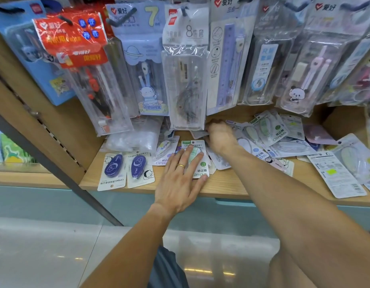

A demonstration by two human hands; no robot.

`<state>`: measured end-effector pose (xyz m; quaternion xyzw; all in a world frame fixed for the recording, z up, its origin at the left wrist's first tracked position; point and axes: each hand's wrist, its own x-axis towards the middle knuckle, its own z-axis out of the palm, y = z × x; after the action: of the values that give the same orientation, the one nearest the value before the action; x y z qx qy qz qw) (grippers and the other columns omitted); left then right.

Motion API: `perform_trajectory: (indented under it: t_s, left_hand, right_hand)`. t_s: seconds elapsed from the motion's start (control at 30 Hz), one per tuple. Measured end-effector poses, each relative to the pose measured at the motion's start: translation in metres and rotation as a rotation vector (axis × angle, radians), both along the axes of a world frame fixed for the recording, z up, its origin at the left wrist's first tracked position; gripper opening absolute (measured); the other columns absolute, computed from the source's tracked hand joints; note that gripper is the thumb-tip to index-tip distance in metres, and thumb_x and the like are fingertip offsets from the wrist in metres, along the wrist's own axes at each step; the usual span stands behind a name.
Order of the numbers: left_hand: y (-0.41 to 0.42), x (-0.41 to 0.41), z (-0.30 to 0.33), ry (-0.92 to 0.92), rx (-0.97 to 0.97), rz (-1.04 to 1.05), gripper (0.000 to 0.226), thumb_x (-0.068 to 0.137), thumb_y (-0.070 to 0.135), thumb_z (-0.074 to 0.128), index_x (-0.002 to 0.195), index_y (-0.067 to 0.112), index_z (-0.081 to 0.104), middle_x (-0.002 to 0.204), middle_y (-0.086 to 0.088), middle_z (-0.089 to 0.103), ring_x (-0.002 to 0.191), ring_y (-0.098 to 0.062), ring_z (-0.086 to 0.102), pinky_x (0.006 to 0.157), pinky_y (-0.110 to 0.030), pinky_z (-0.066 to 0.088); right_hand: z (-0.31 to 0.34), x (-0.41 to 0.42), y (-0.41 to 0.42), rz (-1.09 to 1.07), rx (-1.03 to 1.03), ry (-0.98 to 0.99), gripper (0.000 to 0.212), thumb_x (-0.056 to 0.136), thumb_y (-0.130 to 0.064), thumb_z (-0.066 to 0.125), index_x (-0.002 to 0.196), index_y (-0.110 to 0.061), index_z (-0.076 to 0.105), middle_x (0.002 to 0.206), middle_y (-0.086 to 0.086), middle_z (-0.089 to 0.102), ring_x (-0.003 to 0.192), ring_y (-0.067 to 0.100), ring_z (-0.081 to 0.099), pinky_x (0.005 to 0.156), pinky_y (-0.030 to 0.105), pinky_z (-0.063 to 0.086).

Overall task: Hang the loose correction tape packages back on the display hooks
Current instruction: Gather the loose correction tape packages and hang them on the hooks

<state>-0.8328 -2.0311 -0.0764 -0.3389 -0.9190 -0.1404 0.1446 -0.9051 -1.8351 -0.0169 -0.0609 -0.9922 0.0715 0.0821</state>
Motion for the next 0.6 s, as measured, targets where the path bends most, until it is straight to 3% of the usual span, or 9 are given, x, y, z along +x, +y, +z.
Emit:
perform_trajectory:
  t_s: [0.13,0.23,0.33,0.47,0.6]
  left_hand:
    - [-0.001,-0.001,-0.001,-0.011,0.017,-0.007,0.066,0.106,0.059,0.038,0.160,0.022,0.039,0.170,-0.010,0.028,0.155,-0.031,0.029,0.130,-0.051,0.016]
    - [-0.001,0.002,0.000,-0.001,0.053,-0.002,0.066,0.104,0.053,0.045,0.160,0.019,0.040,0.162,-0.016,0.036,0.151,-0.033,0.034,0.128,-0.055,0.020]
    - [-0.001,0.003,0.002,0.004,0.064,0.008,0.065,0.103,0.050,0.048,0.160,0.019,0.040,0.159,-0.014,0.040,0.148,-0.033,0.037,0.130,-0.051,0.018]
    - [-0.001,0.003,0.004,0.010,0.077,0.027,0.066,0.101,0.050,0.050,0.159,0.019,0.041,0.162,-0.009,0.040,0.149,-0.030,0.035,0.130,-0.049,0.017]
    - [0.005,0.009,0.005,0.064,0.091,0.058,0.070,0.099,0.053,0.050,0.159,0.017,0.042,0.162,-0.011,0.041,0.152,-0.032,0.034,0.129,-0.052,0.018]
  right_hand:
    - [-0.009,0.008,-0.001,-0.137,-0.154,0.252,0.017,0.092,-0.008,0.059,0.094,-0.010,0.076,0.093,0.015,0.074,0.088,0.036,0.067,0.070,0.036,0.048]
    - [-0.007,0.024,-0.004,-0.327,-0.521,0.406,0.014,0.093,-0.016,0.066,0.092,-0.008,0.077,0.089,0.012,0.077,0.084,0.031,0.069,0.073,0.038,0.054]
    - [0.002,0.030,-0.007,-0.518,-0.913,0.366,0.012,0.087,-0.022,0.078,0.093,-0.012,0.079,0.090,0.007,0.079,0.089,0.023,0.073,0.083,0.033,0.058]
    - [0.003,0.061,0.000,-0.503,-0.890,0.297,0.019,0.089,-0.023,0.077,0.106,-0.015,0.079,0.091,0.003,0.079,0.090,0.019,0.073,0.084,0.030,0.057]
    - [-0.002,0.110,0.045,-0.502,-0.657,0.394,0.022,0.091,-0.016,0.072,0.113,-0.015,0.074,0.091,-0.002,0.078,0.087,0.018,0.072,0.085,0.030,0.055]
